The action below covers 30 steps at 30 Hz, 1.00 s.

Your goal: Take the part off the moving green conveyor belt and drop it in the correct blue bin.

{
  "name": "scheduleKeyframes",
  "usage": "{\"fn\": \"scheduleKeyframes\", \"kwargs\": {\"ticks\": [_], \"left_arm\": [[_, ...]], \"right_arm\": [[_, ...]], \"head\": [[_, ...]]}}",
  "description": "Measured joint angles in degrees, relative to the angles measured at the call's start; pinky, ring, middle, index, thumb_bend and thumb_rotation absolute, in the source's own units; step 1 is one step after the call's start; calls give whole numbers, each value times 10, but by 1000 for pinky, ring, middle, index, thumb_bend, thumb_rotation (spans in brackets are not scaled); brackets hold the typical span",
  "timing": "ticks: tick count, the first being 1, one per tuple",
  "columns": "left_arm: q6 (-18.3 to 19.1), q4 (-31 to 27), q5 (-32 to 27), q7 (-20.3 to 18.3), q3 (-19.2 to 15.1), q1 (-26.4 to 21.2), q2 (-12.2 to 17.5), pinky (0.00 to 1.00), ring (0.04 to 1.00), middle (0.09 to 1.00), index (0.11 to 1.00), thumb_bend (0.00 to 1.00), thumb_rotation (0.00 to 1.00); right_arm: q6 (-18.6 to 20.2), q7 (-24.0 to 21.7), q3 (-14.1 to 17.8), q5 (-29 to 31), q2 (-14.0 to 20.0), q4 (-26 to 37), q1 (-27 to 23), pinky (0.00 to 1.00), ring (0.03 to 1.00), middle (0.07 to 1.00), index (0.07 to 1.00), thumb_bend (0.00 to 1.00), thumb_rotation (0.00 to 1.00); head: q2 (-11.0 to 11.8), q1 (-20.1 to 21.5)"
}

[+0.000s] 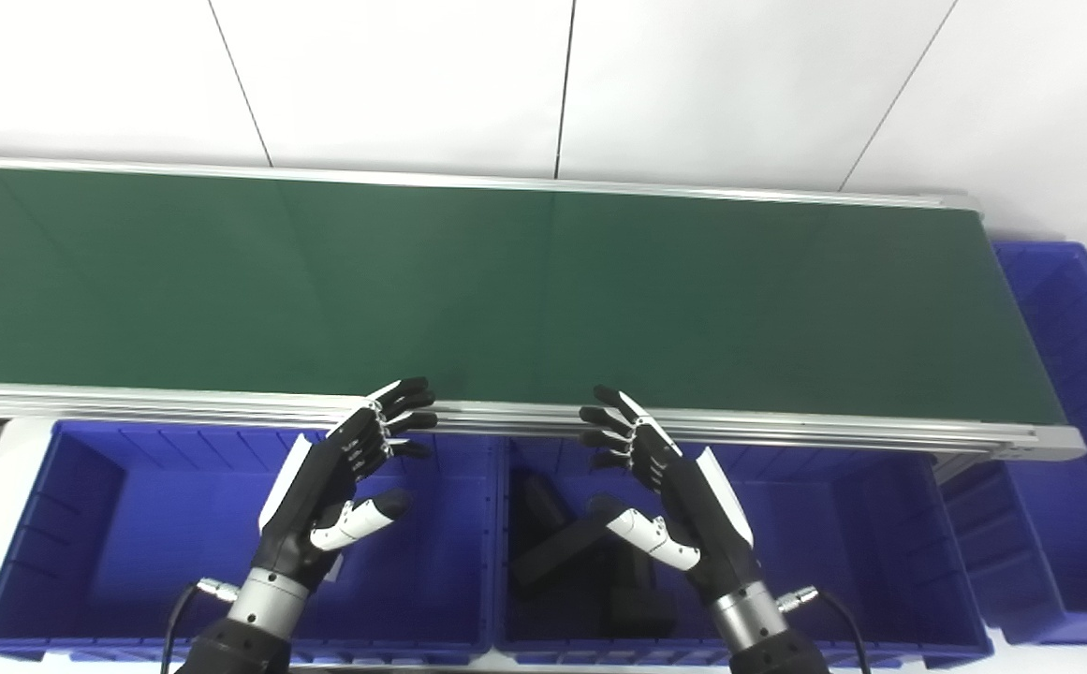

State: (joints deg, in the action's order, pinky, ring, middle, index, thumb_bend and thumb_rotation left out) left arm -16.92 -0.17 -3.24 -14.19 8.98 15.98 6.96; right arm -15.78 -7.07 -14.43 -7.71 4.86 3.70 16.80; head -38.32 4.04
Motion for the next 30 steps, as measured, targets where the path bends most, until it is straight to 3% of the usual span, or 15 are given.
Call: {"fn": "scheduleKeyframes", "kwargs": {"ticks": [10, 30], "left_arm": [[0, -1, 0, 0, 0, 0, 0, 649, 779, 839, 848, 1000, 673], [0, -1, 2, 0, 0, 0, 0, 651, 771, 833, 843, 1000, 667]], "right_arm": [[0, -1, 0, 3, 1, 0, 0, 720, 793, 849, 922, 653, 739], [0, -1, 0, 4, 1, 0, 0, 719, 787, 846, 921, 663, 747]], "head": [[1, 0], [2, -2]]}}
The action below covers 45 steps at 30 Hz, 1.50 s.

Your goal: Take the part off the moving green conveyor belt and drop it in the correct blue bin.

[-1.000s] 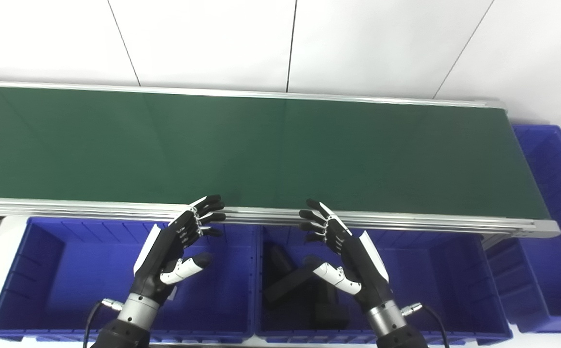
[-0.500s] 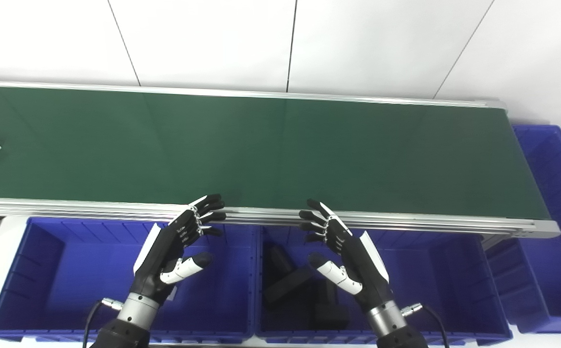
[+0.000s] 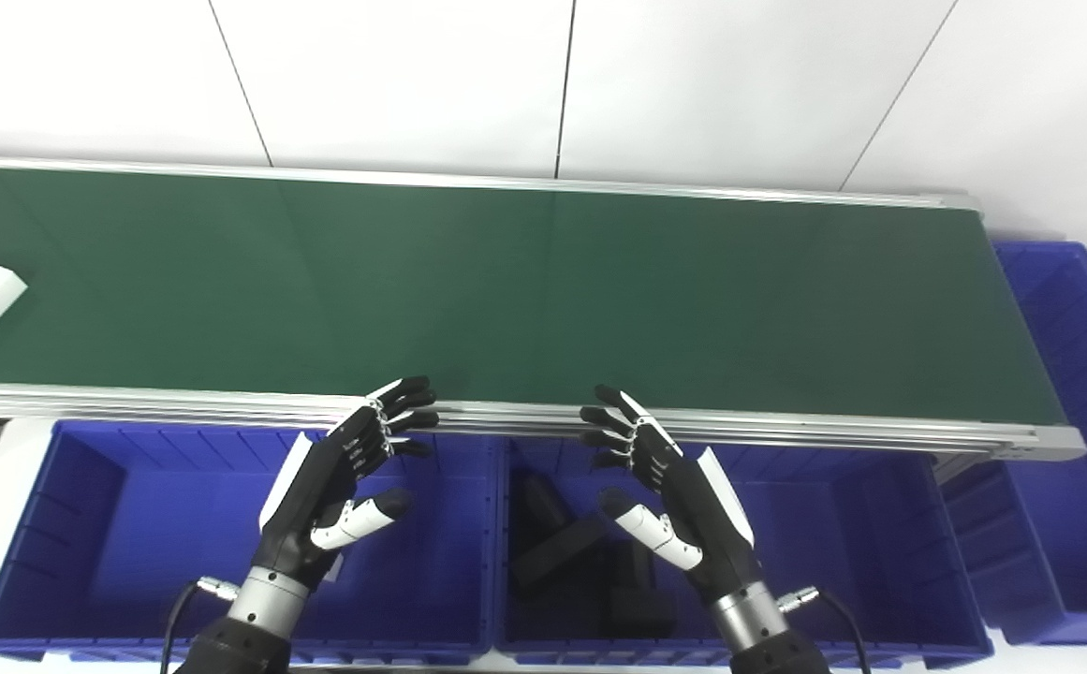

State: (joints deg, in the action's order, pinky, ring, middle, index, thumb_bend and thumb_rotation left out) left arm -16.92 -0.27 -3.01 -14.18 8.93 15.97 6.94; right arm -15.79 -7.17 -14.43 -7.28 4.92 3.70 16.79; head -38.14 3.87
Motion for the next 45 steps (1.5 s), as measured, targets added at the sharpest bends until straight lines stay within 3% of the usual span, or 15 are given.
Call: {"fn": "scheduleKeyframes", "kwargs": {"ticks": [14, 25, 30, 45], "left_arm": [[0, 5, 0, 0, 0, 0, 0, 639, 774, 831, 842, 1000, 678], [-9, 31, 9, 1, 2, -6, -2, 633, 758, 810, 824, 1000, 654], [-18, 45, 19, 3, 4, -10, -11, 623, 742, 798, 814, 991, 633], [-46, 80, 42, 9, 1, -23, -14, 615, 725, 782, 810, 939, 596]], "right_arm": [[0, 0, 0, 0, 0, -1, -1, 723, 793, 851, 922, 657, 741], [-3, 0, 2, 3, 1, -20, -4, 714, 797, 864, 935, 642, 778], [-9, 0, 3, 8, 5, -34, -10, 704, 787, 867, 946, 610, 783], [-32, 4, 6, 4, 6, -58, -19, 692, 781, 867, 949, 589, 823]], "head": [[8, -17], [52, -141], [68, -169], [98, -183]]}}
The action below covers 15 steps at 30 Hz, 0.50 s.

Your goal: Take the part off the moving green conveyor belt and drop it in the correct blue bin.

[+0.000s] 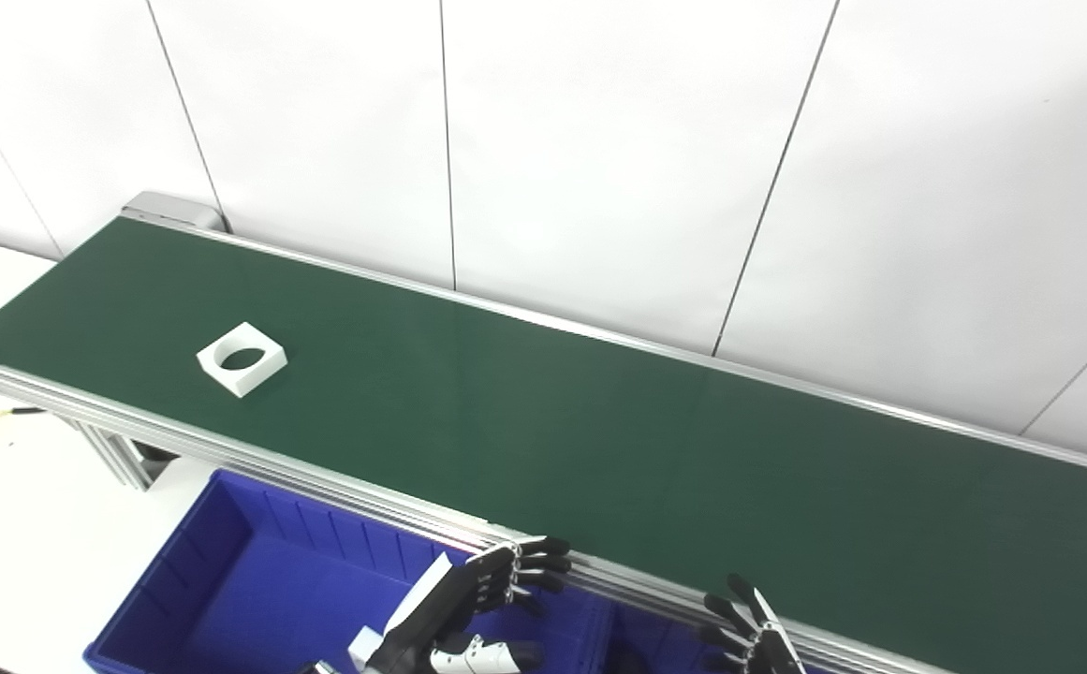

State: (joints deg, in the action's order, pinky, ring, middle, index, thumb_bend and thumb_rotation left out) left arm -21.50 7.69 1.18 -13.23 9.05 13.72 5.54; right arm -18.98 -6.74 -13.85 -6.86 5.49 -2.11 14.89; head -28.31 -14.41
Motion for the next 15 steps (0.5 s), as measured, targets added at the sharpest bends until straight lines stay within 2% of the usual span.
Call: {"fn": "scheduleKeyframes", "kwargs": {"ticks": [1, 5, 9, 15], "left_arm": [[-1, 1, 0, 1, 0, -1, 0, 613, 721, 778, 807, 951, 593], [-4, 16, -1, 4, -1, -5, -2, 604, 711, 767, 799, 977, 582], [-4, 18, -1, 4, -1, -5, -3, 609, 721, 778, 798, 969, 577], [-4, 17, -1, 4, -1, -5, -2, 608, 715, 771, 794, 970, 569]], "right_arm": [[-1, 0, 0, 0, 0, -1, 0, 700, 789, 872, 950, 588, 821], [-3, -1, 1, 3, 0, -4, -1, 709, 800, 878, 951, 590, 818], [-3, -1, 3, 7, 0, -5, -1, 703, 793, 882, 961, 542, 814], [-6, -2, 3, 7, 1, -15, -3, 707, 793, 879, 961, 550, 805]], "head": [[8, -7], [15, -18], [18, -23], [22, -24]]}}
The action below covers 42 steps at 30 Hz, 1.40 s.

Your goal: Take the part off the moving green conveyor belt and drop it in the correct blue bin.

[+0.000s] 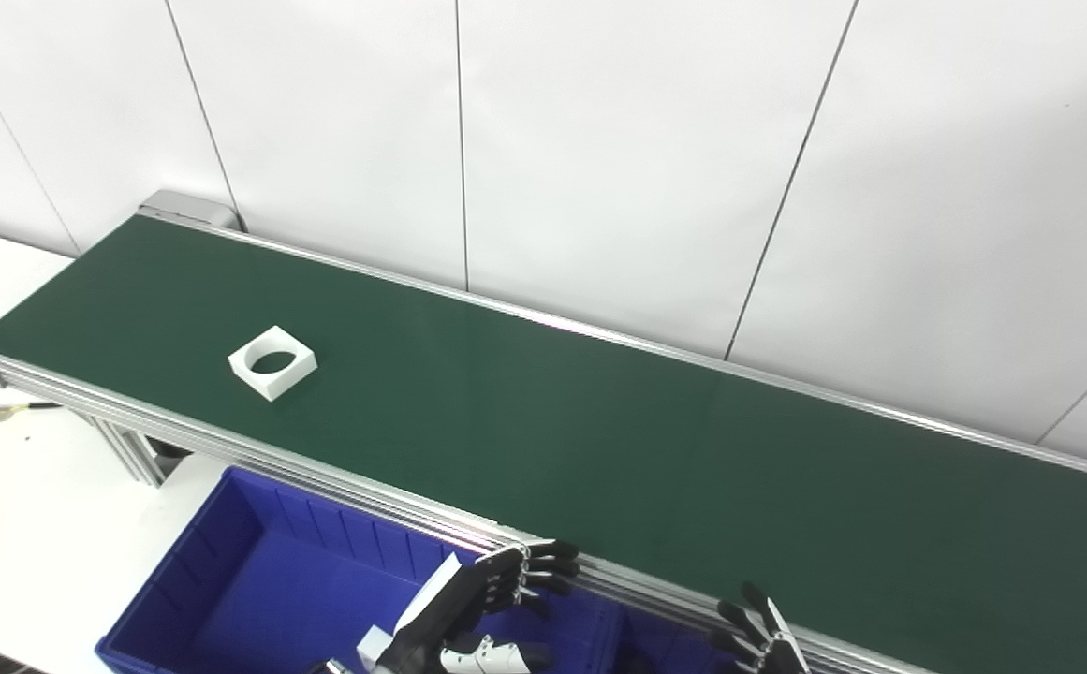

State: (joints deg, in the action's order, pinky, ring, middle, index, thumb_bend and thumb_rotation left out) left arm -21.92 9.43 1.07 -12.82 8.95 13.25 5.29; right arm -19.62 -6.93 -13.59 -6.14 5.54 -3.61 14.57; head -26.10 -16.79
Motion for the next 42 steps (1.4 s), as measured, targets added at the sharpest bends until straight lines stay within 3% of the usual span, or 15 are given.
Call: {"fn": "scheduleKeyframes", "kwargs": {"ticks": [9, 13, 20, 28, 34, 42], "left_arm": [[0, -7, 0, 0, 0, -1, 5, 609, 701, 757, 784, 959, 554], [10, -47, -1, -9, 1, -1, 18, 624, 707, 764, 758, 960, 556], [101, -161, -10, -46, -2, -8, 81, 663, 733, 756, 729, 951, 470], [181, -259, -24, -60, -22, -33, 116, 680, 767, 786, 728, 889, 298], [202, -288, -17, -62, -40, -71, 127, 659, 745, 771, 732, 833, 228], [235, -298, 14, -62, -49, -101, 145, 693, 781, 796, 760, 805, 236]], "right_arm": [[0, 0, 0, 0, -2, 0, 0, 721, 801, 884, 960, 563, 799], [0, 0, 1, 0, -3, 0, -1, 716, 799, 883, 959, 575, 806], [0, 0, 3, 1, -5, -3, -3, 722, 805, 884, 962, 592, 821], [0, -1, 4, 1, -5, -5, -6, 727, 809, 886, 964, 579, 826], [0, -2, 6, 1, -5, -6, -10, 727, 810, 886, 967, 591, 834], [0, -2, 6, 2, -5, -7, -13, 725, 807, 884, 968, 634, 853]], "head": [[3, 0], [4, -4], [6, -13], [8, -20], [6, -26], [4, -26]]}}
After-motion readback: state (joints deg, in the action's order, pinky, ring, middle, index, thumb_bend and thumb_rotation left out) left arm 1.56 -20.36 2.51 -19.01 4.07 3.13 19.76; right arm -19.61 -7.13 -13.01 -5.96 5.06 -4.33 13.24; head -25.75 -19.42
